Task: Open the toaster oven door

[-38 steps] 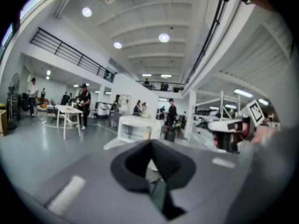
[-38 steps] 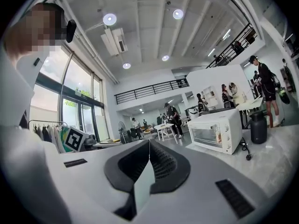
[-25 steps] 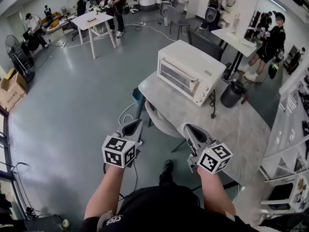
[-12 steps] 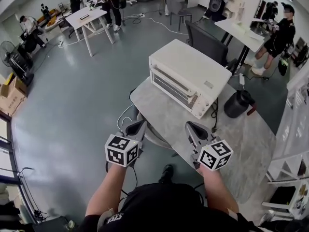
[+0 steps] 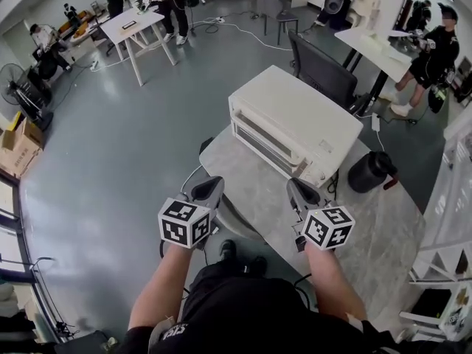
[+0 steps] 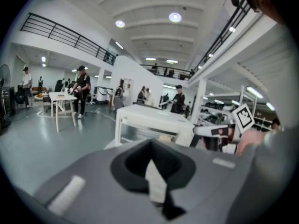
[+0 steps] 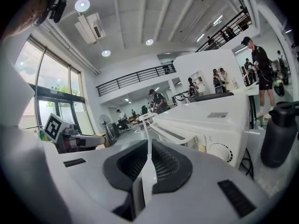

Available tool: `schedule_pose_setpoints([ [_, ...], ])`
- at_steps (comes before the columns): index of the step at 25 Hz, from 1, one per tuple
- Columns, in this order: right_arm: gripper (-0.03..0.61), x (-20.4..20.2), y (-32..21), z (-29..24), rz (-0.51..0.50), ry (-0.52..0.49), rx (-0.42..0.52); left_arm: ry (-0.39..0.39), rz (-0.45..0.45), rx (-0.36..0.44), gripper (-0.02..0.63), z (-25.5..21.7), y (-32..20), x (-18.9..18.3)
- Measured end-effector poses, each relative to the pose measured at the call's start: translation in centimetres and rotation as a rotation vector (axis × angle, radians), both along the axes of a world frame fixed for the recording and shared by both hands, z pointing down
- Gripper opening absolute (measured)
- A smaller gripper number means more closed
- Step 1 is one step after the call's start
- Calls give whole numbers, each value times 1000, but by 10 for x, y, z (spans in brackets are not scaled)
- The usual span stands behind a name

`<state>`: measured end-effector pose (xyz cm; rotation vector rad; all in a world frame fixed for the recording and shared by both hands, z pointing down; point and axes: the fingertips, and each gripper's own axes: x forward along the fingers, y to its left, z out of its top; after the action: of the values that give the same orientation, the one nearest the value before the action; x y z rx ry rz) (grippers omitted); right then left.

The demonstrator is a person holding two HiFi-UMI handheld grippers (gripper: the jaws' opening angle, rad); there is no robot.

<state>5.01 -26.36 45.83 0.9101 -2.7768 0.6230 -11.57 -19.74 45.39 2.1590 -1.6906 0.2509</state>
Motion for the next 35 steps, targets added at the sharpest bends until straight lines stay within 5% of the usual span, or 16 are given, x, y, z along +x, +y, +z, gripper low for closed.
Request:
schedule_pose_setpoints([
  [10, 64, -22, -59, 1, 216, 136, 18, 18, 119, 33, 15, -1, -84, -65],
  [14, 84, -27, -68, 2, 307, 166, 7, 34, 164, 30, 82, 4, -121, -84],
  [19, 95, -10, -70, 10, 389, 225, -1, 55, 227, 12, 161, 10, -158, -80],
  [28, 131, 11, -74, 28, 457, 170, -95, 109, 219, -77, 239, 36, -202, -69],
  [35, 140, 13, -84, 38, 499, 137, -140, 26, 279, -85, 259, 41, -226, -57],
])
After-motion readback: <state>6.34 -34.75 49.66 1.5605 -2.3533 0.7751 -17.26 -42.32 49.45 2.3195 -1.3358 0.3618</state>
